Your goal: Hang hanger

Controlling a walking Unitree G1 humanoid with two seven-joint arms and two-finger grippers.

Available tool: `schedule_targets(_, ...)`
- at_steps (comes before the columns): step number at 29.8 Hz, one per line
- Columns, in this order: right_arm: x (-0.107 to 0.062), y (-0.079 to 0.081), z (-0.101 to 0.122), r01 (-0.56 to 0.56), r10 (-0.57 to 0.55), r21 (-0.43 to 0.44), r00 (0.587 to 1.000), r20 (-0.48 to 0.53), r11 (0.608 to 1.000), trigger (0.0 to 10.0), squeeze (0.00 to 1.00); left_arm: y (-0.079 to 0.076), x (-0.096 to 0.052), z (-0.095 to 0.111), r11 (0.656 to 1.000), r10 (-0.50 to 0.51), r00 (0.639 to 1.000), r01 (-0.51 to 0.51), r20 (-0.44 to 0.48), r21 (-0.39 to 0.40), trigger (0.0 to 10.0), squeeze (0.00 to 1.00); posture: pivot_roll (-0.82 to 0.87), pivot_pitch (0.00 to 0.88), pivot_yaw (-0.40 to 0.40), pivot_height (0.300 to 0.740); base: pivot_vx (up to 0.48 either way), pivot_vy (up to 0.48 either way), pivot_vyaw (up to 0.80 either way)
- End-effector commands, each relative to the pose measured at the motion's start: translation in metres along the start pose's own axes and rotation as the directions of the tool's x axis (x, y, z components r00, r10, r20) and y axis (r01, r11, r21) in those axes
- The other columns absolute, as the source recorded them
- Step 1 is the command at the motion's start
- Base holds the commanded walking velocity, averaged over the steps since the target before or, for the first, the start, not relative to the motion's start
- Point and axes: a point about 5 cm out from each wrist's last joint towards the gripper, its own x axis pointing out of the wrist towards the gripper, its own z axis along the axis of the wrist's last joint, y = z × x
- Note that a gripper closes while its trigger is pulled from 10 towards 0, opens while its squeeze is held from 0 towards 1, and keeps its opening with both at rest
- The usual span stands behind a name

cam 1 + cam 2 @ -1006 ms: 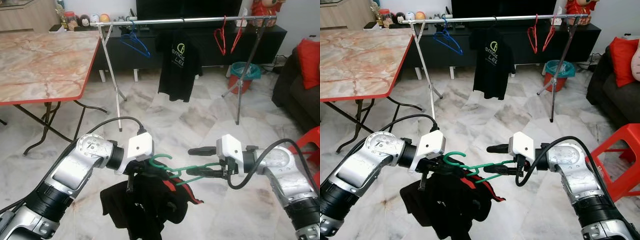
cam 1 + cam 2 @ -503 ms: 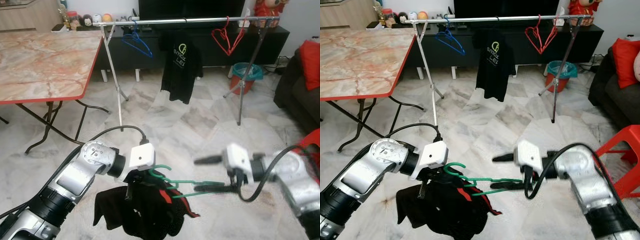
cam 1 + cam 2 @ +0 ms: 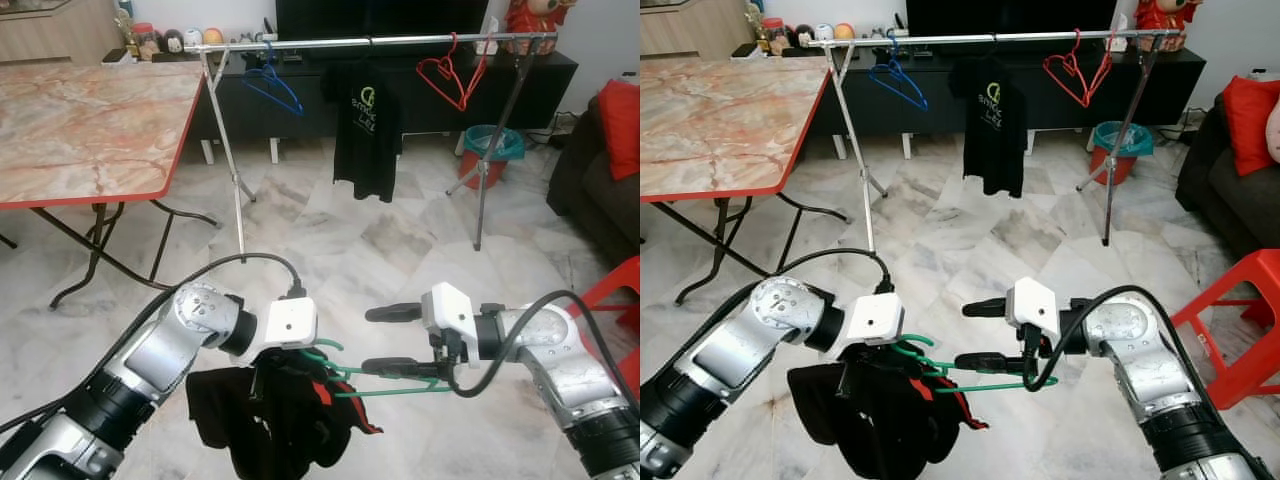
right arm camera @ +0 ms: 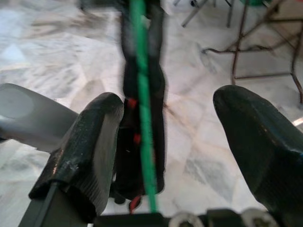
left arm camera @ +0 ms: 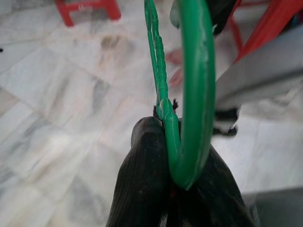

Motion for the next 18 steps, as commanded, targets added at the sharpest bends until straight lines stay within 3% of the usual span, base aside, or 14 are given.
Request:
schedule_targets(1, -0.001, 0.001, 0.002, -0.013, 0.013, -0.016, 1.0, -0.012, 1.0, 10.0, 0.0, 0.006, -0.002, 0.005, 0.999, 0.015, 1.0, -0.014, -0.021, 0.052, 10.0, 0.0, 0.01, 0.0, 0.027, 0.74, 0.0, 0.0, 0.0)
schedule_targets(7, 0.002, 0.007, -0.006, -0.044, 0.045, 0.004, 0.998, -0.041, 0.999, 10.0, 0.0, 0.014, -0.003, 0.016, 0.996, 0.044, 0.999, -0.044, -0.003, 0.084, 10.0, 0.0, 0.01, 0.0, 0.027, 0.74, 0.0, 0.0, 0.0)
schedule_targets(10, 0.003, 0.005, -0.012, -0.011, 0.01, -0.011, 0.997, -0.076, 1.0, 10.0, 0.0, 0.018, -0.005, 0.023, 0.992, 0.066, 0.997, -0.069, 0.026, 0.101, 10.0, 0.0, 0.01, 0.0, 0.027, 0.74, 0.0, 0.0, 0.0)
schedule_targets(18, 0.007, -0.002, -0.008, 0.077, -0.079, -0.049, 0.996, -0.038, 0.996, 10.0, 0.0, 0.017, -0.007, 0.041, 0.992, 0.051, 0.99, -0.065, 0.13, 0.104, 10.0, 0.0, 0.01, 0.0, 0.027, 0.74, 0.0, 0.0, 0.0)
